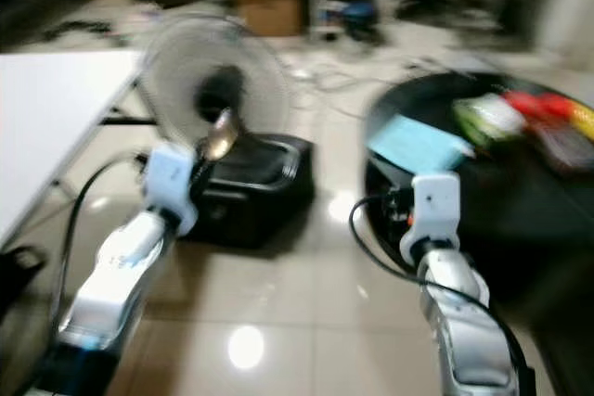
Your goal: Setting the table
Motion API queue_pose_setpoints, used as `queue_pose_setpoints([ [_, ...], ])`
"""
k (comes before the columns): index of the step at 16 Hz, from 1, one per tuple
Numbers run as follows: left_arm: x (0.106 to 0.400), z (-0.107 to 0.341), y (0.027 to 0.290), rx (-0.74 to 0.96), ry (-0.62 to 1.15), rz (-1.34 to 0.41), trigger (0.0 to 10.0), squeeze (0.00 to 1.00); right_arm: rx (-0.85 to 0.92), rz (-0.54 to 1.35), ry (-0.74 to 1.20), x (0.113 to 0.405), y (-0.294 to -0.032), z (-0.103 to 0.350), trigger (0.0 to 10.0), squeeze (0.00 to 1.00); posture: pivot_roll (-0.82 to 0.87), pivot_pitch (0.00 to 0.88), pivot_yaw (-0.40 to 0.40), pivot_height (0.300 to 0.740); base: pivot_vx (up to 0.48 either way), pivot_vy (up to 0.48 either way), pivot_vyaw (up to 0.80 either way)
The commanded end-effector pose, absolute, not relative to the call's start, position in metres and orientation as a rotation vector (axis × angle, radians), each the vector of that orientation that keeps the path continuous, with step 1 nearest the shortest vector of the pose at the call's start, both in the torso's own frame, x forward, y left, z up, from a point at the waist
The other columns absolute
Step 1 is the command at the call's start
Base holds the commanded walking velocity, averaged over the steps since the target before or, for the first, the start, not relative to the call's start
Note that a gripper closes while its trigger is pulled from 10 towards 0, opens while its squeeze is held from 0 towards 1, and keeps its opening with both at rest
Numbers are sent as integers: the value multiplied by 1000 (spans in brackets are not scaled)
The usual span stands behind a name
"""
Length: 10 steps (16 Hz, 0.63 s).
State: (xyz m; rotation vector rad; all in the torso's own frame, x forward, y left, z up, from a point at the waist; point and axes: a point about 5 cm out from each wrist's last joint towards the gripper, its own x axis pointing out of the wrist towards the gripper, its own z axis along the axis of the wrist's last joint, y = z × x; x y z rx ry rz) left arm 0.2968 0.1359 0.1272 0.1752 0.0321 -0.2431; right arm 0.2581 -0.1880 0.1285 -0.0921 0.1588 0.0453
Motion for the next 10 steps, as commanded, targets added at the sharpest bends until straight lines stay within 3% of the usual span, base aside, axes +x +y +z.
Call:
queue_pose_setpoints([
  [1,295,130,155,185,29,-170,10000,0,-70,153,116,259,-168,136,10000,0,-94,0,65,740,461,0,800],
  [3,285,132,162,185,13,-110,10000,0,-61,365,105,256,-146,137,10000,0,-62,0,14,740,461,0,800],
  [6,284,151,153,225,-64,-141,10000,0,-59,365,94,262,-149,137,10000,0,-43,0,3,740,460,0,800],
  [10,292,172,144,177,-132,-145,10000,0,-56,321,49,263,-155,147,10000,0,-68,0,27,740,0,0,800],
])
